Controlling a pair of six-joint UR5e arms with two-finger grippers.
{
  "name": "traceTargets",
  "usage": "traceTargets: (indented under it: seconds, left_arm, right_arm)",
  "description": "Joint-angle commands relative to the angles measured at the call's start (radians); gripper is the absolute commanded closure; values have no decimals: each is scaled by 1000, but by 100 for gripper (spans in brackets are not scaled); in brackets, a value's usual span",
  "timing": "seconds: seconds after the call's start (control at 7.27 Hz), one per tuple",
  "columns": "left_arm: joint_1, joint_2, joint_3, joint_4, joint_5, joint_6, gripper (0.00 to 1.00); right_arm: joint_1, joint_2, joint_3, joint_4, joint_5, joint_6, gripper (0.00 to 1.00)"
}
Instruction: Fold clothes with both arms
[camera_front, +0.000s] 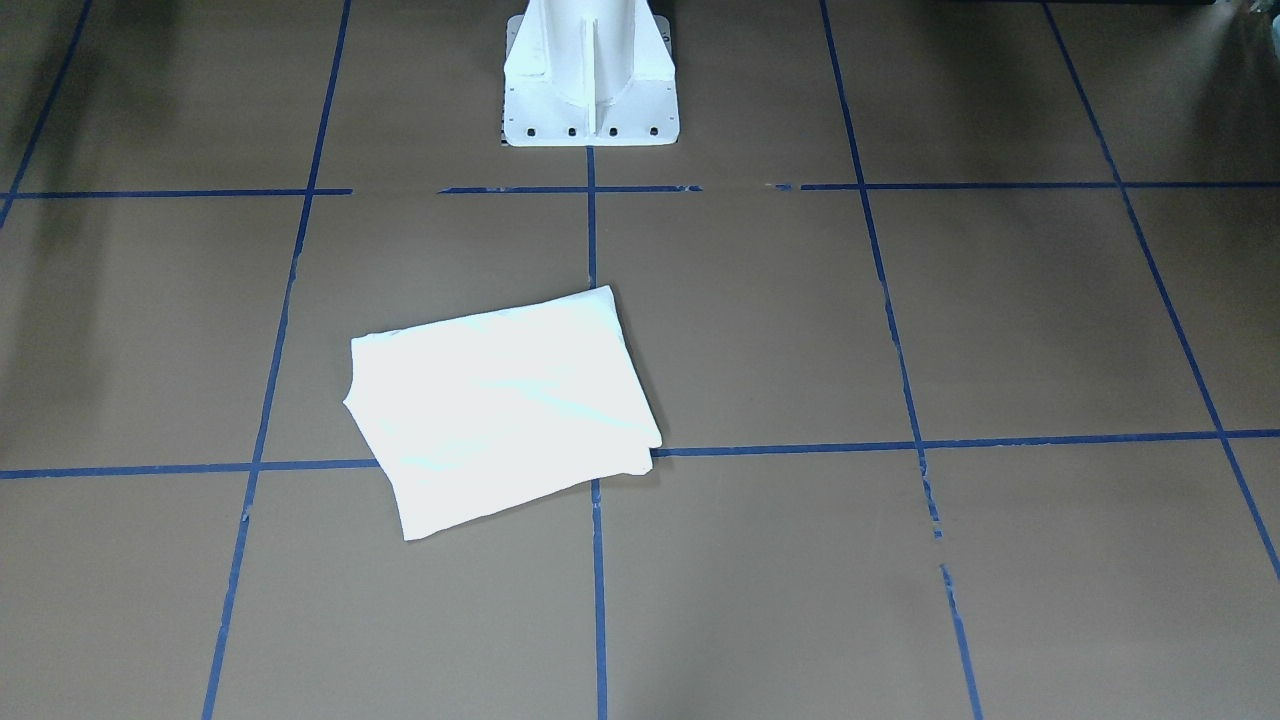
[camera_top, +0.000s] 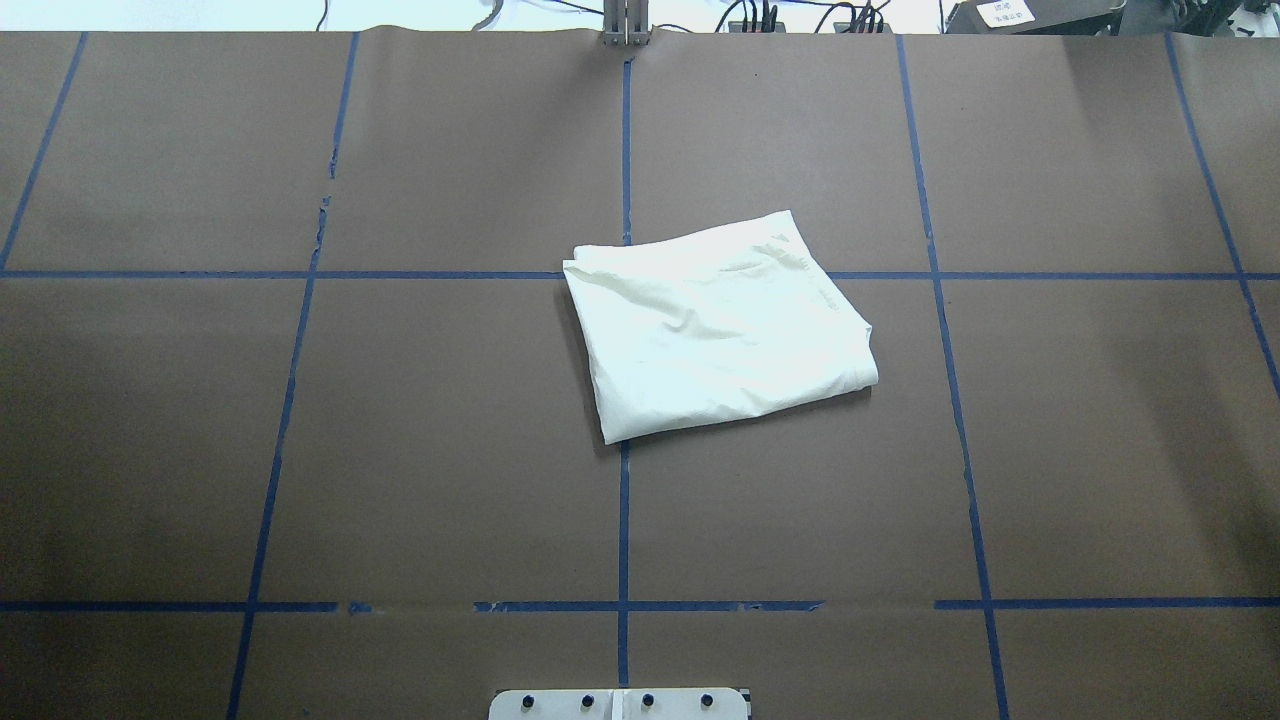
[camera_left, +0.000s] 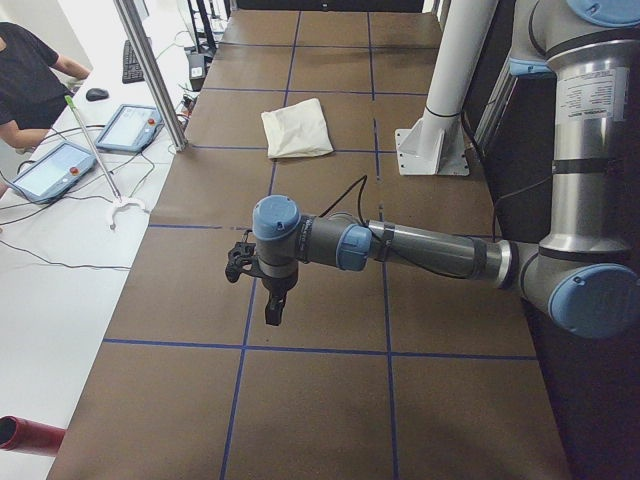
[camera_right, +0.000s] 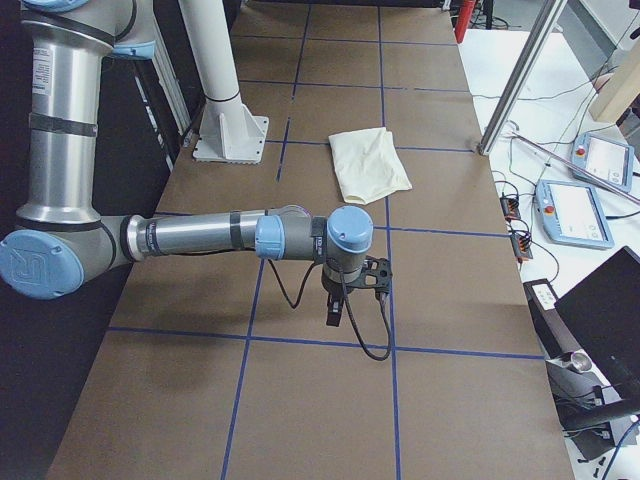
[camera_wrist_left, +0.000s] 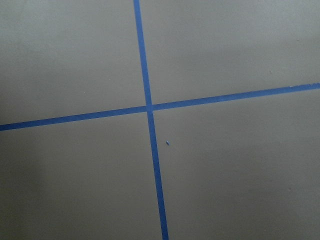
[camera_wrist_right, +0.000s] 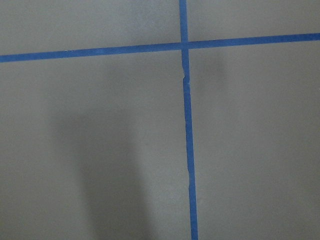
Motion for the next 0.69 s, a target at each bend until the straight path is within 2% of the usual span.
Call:
traceTargets:
  seconds: [0.0,0.55]
  left_arm:
    - [3,-2,23,-3,-4,1,0]
    - [3,-12,8,-3,-10,1,0]
  right_arm:
    - [1,-1,-6,0,3,6,0]
    - [1,16,-32,3,0,0,0]
